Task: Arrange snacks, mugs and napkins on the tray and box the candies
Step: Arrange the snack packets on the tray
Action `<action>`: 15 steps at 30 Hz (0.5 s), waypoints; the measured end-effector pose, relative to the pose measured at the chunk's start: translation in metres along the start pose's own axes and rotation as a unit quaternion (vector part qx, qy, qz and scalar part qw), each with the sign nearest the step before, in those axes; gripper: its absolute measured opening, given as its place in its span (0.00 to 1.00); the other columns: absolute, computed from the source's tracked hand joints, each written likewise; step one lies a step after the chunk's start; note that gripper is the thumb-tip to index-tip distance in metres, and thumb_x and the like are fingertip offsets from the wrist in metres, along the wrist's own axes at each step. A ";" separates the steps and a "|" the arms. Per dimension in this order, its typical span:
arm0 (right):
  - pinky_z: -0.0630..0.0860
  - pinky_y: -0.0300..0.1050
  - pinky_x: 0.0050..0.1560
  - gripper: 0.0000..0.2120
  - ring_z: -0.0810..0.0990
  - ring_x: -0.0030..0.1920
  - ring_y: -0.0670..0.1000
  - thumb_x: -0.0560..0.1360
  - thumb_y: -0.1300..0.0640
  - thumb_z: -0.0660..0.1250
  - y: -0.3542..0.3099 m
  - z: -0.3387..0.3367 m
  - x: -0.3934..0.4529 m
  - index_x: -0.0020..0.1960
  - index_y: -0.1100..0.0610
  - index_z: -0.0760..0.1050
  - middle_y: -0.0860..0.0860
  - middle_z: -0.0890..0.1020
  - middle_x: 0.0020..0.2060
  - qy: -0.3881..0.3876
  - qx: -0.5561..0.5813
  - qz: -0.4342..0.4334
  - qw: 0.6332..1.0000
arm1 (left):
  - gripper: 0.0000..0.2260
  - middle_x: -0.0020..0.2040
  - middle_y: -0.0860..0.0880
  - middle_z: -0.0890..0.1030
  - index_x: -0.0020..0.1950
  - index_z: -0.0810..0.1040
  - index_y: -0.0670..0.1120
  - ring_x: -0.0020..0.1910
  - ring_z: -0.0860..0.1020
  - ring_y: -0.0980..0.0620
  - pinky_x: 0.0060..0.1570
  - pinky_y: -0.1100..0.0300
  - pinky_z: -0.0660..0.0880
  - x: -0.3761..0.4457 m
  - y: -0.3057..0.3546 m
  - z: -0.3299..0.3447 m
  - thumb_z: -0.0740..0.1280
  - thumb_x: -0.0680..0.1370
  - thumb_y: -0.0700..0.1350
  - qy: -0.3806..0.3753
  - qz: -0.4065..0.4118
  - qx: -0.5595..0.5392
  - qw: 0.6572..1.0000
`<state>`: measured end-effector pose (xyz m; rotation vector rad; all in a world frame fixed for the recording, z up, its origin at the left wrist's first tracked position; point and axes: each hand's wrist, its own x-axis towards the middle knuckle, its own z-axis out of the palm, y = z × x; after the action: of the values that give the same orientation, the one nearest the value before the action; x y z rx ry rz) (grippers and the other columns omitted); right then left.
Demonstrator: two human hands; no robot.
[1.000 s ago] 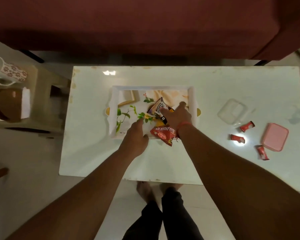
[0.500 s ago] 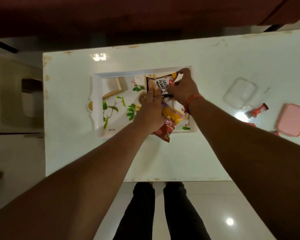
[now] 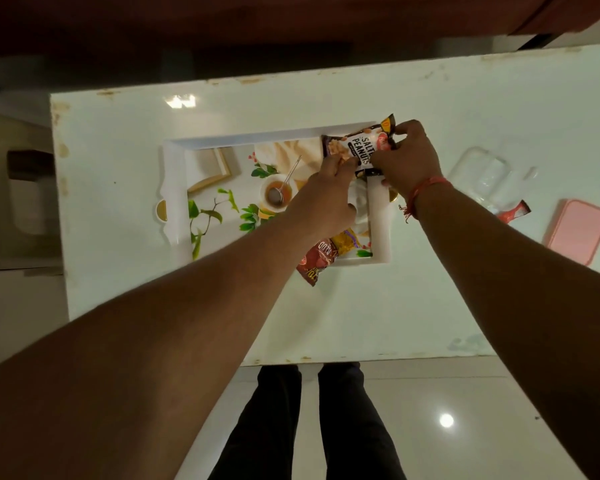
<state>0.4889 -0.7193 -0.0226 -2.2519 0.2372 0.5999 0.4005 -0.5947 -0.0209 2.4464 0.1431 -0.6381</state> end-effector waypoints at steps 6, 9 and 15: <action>0.70 0.29 0.39 0.28 0.77 0.50 0.50 0.73 0.56 0.68 0.004 -0.004 -0.003 0.70 0.59 0.64 0.55 0.77 0.58 0.007 -0.017 -0.015 1.000 | 0.35 0.79 0.43 0.52 0.79 0.55 0.49 0.70 0.69 0.39 0.64 0.50 0.70 0.001 -0.002 0.000 0.67 0.75 0.42 -0.017 -0.002 -0.020 1.000; 0.75 0.43 0.55 0.27 0.74 0.52 0.47 0.73 0.51 0.68 0.011 -0.008 -0.028 0.68 0.59 0.66 0.55 0.72 0.60 0.090 0.016 -0.043 0.995 | 0.32 0.79 0.45 0.57 0.78 0.57 0.48 0.72 0.67 0.42 0.67 0.54 0.66 -0.011 -0.008 -0.002 0.66 0.77 0.40 0.036 0.002 -0.036 0.999; 0.75 0.49 0.55 0.20 0.78 0.52 0.57 0.75 0.55 0.69 0.047 0.033 -0.116 0.64 0.62 0.70 0.59 0.75 0.56 0.010 -0.018 -0.039 0.999 | 0.21 0.66 0.42 0.72 0.71 0.68 0.44 0.65 0.72 0.43 0.60 0.49 0.73 -0.058 -0.040 0.015 0.63 0.78 0.41 0.166 -0.177 -0.110 0.964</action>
<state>0.3600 -0.7288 -0.0157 -2.2921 0.1487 0.5451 0.3339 -0.5686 -0.0249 2.3052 0.7593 -0.3290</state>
